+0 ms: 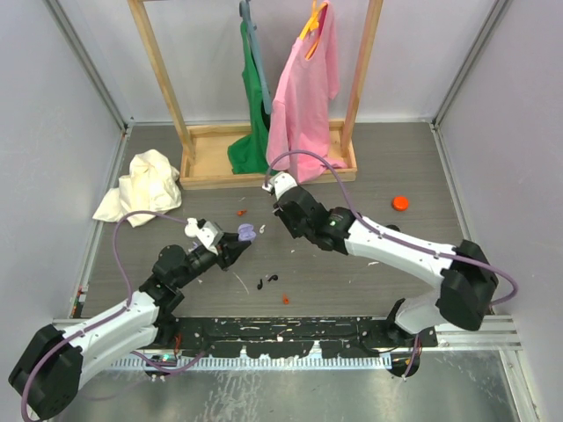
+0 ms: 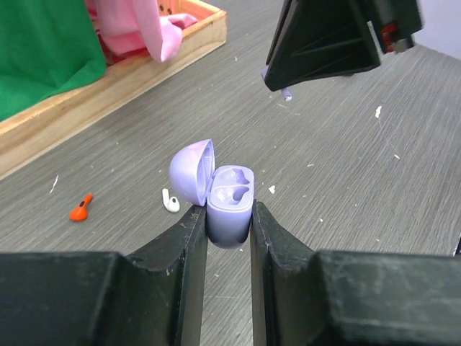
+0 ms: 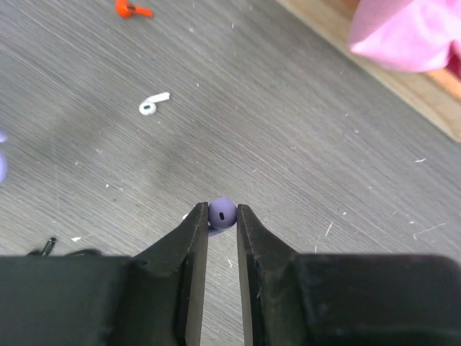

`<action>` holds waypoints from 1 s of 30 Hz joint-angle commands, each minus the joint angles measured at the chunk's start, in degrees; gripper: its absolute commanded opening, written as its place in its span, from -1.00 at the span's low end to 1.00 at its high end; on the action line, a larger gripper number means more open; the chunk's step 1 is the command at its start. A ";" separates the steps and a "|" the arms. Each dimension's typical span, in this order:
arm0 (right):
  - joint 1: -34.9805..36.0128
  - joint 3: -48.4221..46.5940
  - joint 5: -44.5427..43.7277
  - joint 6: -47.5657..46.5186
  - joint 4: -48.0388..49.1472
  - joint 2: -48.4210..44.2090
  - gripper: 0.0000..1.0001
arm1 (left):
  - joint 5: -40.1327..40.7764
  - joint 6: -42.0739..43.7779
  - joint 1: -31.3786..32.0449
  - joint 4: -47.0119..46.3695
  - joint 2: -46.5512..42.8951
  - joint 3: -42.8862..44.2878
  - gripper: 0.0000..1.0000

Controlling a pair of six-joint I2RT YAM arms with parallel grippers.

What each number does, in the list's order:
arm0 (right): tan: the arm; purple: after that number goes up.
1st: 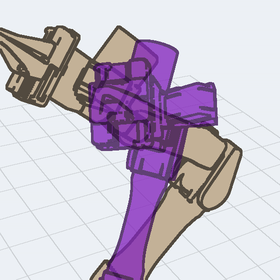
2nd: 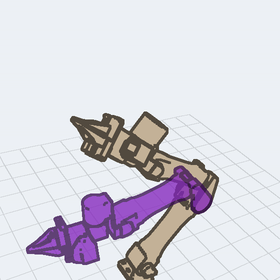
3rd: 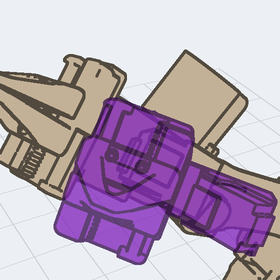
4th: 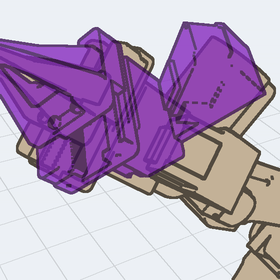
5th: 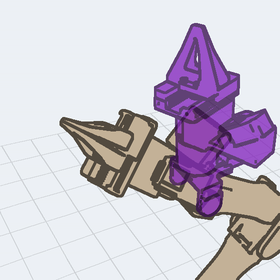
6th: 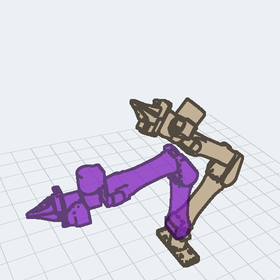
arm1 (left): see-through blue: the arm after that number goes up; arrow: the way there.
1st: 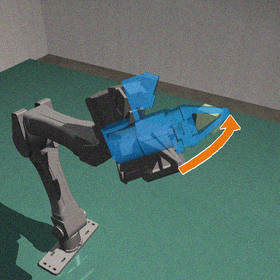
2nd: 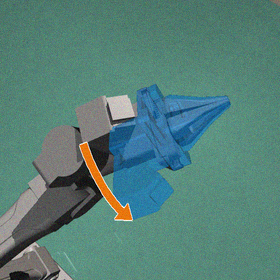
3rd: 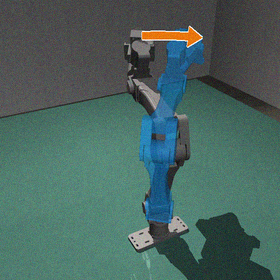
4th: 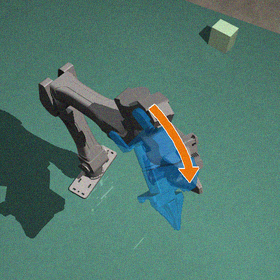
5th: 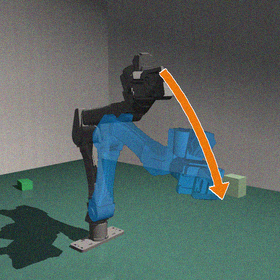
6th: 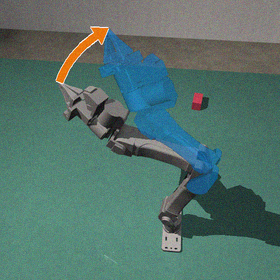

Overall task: Insert the wireless bluetooth earbuds into the charging case
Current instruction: Pick up the earbud from the center of the board, then place the earbud in the charging case.

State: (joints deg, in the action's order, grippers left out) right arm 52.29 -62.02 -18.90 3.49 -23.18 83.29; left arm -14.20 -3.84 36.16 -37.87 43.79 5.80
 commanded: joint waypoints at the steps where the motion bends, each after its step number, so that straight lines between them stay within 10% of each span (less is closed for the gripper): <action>1: 3.44 1.64 -8.16 -2.14 5.31 -6.78 -0.65 | -1.86 -1.06 0.11 -7.72 -0.10 3.16 -1.00; 30: 11.77 20.01 15.38 -33.11 46.24 -24.68 -0.65 | -13.30 -4.38 0.09 -19.44 0.92 5.99 -1.00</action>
State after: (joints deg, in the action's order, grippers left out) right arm 63.46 -43.79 -9.15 -23.42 12.97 61.14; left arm -24.16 -9.39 36.16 -51.88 44.66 8.43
